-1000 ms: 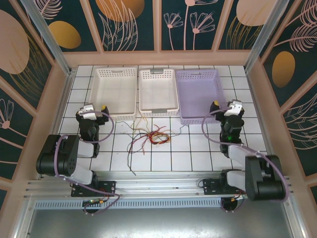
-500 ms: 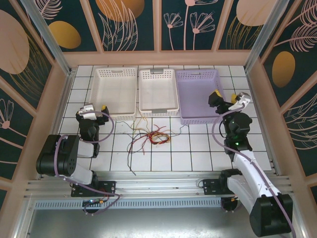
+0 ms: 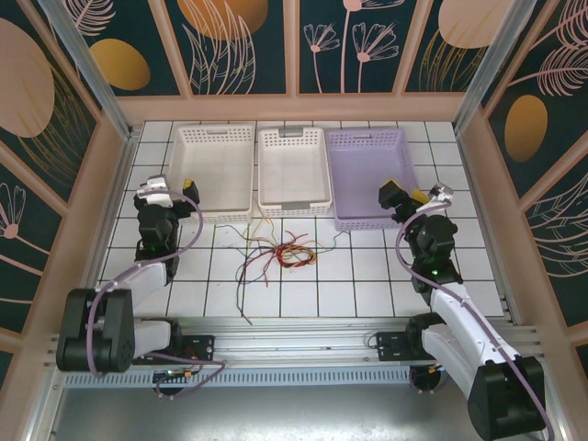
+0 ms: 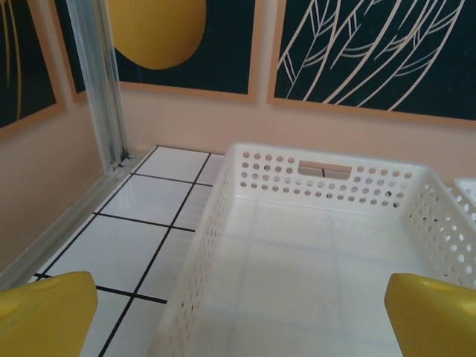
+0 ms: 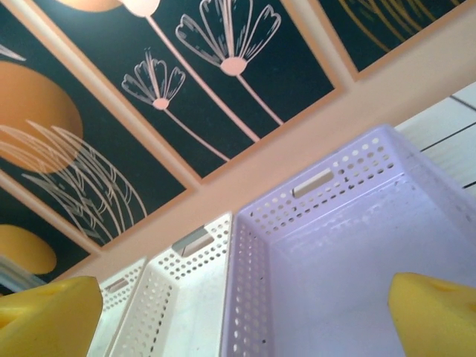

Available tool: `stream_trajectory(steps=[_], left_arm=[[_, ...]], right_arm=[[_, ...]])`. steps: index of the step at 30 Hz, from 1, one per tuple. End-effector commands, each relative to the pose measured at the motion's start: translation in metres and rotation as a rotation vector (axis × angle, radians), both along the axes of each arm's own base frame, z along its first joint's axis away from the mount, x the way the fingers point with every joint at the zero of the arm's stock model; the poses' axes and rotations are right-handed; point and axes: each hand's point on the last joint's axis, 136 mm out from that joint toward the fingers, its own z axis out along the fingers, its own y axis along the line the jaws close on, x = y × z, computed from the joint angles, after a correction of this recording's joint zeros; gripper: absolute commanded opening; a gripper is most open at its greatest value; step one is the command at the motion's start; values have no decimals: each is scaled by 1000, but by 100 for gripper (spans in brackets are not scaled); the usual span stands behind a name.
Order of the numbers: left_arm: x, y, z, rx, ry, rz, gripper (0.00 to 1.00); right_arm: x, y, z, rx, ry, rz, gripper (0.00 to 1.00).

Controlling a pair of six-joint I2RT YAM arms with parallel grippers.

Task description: Untangle the cables

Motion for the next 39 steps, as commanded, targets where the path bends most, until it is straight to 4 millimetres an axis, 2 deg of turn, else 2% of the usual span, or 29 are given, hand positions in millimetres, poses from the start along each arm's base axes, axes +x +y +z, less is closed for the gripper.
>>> stream_trajectory(steps=[1, 7, 12, 15, 19, 23, 27, 31, 35, 39], left_arm=[[-1, -3, 1, -98, 88, -12, 99], [-1, -24, 48, -257, 125, -105, 99], [-22, -14, 72, -370, 128, -21, 99], [-35, -26, 81, -444, 79, -91, 99], [-50, -45, 74, -496, 103, -195, 98], [-60, -43, 51, -510, 151, -173, 99], [-59, -49, 45, -535, 195, -190, 99], [-53, -56, 33, -547, 266, -213, 98], [-49, -57, 19, -558, 351, -191, 99], [-52, -60, 16, -560, 361, -188, 99]], right_arm=[[2, 10, 13, -18, -37, 35, 99], [4, 27, 6, -70, 1, 83, 99], [8, 41, -3, -93, 41, 141, 99], [13, 49, -10, -115, 79, 169, 99], [20, 63, -26, -155, 161, 207, 99], [22, 84, -46, -239, 242, 249, 99], [20, 109, -68, -308, 324, 300, 99], [12, 132, -88, -324, 403, 358, 98], [-4, 164, -97, -362, 417, 430, 97], [-18, 191, -108, -380, 446, 501, 93]])
